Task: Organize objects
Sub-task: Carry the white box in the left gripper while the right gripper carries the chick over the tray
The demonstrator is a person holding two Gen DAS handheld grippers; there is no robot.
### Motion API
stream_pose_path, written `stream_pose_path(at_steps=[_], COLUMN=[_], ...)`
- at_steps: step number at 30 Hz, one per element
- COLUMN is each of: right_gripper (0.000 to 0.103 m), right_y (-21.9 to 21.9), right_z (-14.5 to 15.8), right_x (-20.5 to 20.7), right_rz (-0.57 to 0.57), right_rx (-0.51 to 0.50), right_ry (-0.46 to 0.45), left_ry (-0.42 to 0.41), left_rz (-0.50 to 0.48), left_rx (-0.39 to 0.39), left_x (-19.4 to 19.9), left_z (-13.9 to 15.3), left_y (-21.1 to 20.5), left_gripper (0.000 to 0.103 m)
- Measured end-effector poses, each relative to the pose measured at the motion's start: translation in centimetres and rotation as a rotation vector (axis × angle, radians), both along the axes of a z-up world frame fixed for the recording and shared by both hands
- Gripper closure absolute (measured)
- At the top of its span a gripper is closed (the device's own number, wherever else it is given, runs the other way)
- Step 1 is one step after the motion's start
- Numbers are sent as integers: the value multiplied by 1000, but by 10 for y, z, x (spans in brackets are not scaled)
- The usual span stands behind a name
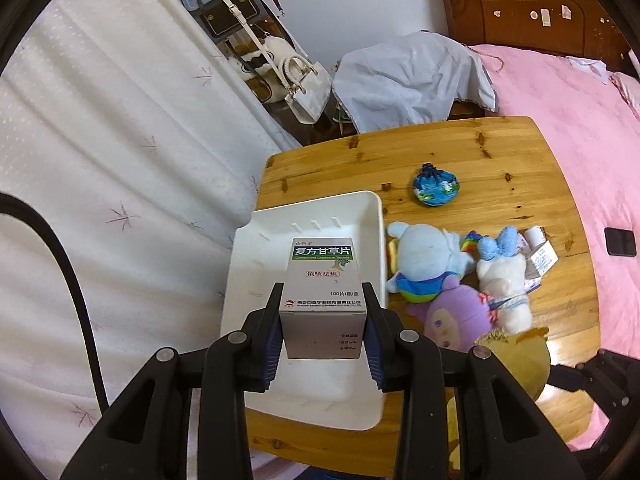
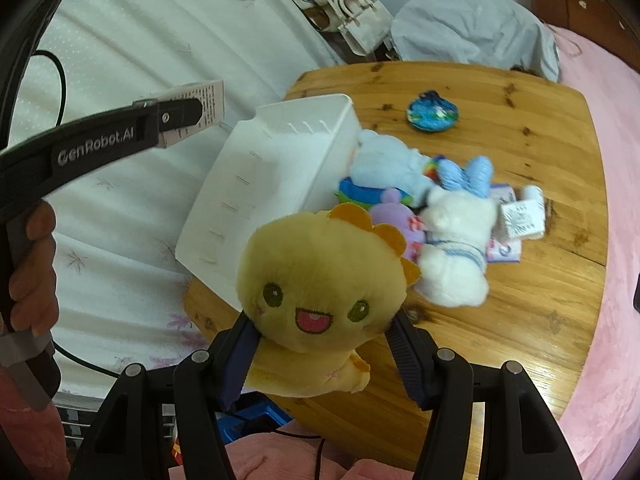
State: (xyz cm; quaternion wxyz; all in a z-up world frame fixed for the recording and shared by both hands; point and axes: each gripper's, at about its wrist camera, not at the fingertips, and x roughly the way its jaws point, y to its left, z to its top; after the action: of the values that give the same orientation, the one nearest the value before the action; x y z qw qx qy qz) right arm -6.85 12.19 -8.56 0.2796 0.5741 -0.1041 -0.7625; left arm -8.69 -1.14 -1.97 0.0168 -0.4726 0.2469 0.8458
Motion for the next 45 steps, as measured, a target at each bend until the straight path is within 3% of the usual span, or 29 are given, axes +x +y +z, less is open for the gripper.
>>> stream_pose_path(at_steps=[18, 34, 43, 45], right_gripper=[40, 39, 37, 37], right_y=[-81, -146, -166, -168], right_z=[27, 16, 6, 3], right_x=[-2, -11, -21, -23], right_rz=[-106, -233, -282, -292], right_rx=[-20, -48, -65, -76], right_ry=[46, 17, -17, -25], left_ry=[-3, -60, -68, -70], left_rz=[-88, -153, -218, -223], left_rx=[55, 132, 143, 147], left_x=[-5, -35, -48, -49], left_z=[10, -7, -11, -11], left_y=[-96, -170, -182, -183], left_gripper=[64, 64, 64, 58])
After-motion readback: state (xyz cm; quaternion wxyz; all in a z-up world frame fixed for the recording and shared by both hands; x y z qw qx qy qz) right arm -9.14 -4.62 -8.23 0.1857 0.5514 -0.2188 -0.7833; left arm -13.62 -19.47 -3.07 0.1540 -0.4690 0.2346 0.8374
